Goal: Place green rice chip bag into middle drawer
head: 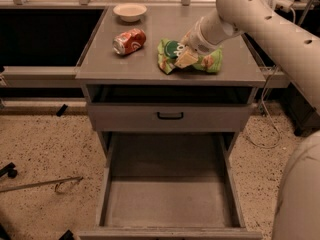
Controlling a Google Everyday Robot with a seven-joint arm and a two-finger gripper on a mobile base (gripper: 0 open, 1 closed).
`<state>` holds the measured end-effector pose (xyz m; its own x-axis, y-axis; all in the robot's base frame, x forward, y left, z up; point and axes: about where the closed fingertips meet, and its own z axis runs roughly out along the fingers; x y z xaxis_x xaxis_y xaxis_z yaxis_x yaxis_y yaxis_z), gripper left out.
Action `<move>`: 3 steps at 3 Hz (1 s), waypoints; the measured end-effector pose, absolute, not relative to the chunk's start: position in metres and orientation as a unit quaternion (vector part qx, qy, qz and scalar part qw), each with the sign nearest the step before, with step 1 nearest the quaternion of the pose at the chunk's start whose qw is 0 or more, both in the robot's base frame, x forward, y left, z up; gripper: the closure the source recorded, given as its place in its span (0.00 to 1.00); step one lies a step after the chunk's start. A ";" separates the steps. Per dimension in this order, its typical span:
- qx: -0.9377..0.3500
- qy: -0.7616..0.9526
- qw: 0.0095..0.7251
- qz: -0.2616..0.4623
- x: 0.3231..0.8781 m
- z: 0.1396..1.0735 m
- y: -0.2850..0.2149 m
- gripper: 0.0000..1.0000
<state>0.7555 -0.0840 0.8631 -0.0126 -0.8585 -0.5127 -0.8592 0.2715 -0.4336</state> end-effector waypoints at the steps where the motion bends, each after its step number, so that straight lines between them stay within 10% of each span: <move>1: -0.609 0.704 0.365 0.020 0.726 0.879 -0.100 0.89; 3: -0.637 0.647 0.413 0.060 0.631 0.938 -0.129 1.00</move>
Offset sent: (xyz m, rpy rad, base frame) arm -0.1414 -0.0673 0.1033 0.1322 -0.0902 0.1361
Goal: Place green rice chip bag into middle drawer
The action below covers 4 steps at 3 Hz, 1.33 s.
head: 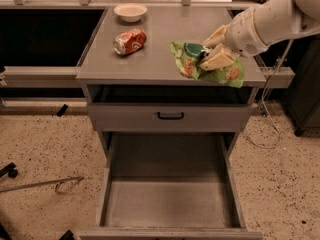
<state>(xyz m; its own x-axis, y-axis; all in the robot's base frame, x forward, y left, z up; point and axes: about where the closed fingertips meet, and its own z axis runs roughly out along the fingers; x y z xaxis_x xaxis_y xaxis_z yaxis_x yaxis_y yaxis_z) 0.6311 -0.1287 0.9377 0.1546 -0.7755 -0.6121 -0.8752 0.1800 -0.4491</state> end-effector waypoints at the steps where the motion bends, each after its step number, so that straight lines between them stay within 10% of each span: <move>1: -0.637 0.647 0.413 0.060 0.631 0.938 -0.129 1.00; 4: -0.660 0.627 0.362 0.200 0.504 0.891 -0.104 1.00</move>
Offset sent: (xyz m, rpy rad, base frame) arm -0.0528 0.0238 -0.0180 0.0518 0.0627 0.0709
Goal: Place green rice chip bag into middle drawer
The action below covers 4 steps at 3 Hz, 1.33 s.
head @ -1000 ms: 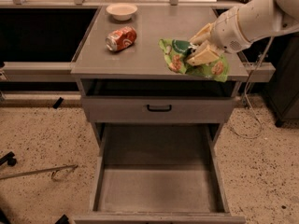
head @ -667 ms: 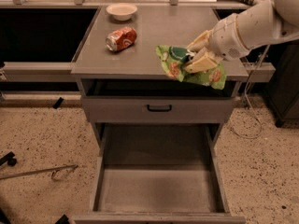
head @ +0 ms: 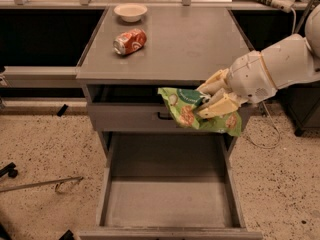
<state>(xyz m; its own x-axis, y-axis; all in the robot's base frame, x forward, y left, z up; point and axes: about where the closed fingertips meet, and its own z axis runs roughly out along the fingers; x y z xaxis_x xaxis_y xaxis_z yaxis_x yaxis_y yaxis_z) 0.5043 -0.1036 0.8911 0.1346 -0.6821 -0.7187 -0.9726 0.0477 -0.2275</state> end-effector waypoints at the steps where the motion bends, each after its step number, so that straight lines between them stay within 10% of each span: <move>1: -0.660 0.626 0.362 0.200 0.504 0.891 -0.104 1.00; 4: -0.599 0.602 0.421 0.318 0.451 0.789 -0.015 1.00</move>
Offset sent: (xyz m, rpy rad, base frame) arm -0.0203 0.0157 -0.0384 0.0626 0.0427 0.0005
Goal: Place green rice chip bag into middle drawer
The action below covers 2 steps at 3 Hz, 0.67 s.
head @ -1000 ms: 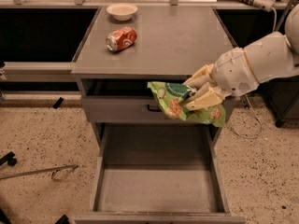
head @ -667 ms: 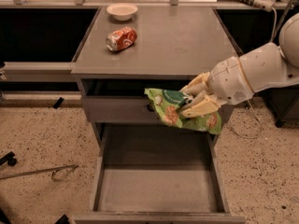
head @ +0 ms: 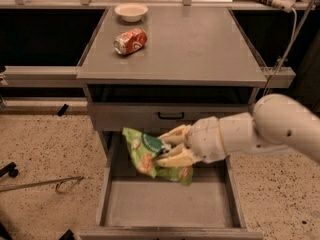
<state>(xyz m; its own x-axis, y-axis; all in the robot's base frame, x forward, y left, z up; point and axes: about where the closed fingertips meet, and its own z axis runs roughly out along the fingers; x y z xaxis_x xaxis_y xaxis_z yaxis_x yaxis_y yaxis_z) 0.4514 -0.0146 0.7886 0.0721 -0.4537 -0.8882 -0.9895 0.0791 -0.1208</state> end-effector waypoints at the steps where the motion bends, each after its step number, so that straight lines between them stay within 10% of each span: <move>1: -0.589 0.593 0.409 0.367 0.418 0.723 0.034 1.00; 2: -0.583 0.612 0.368 0.388 0.382 0.655 0.055 1.00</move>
Offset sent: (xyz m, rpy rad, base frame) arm -0.1013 0.0854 -0.2050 -0.0078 0.2696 0.0630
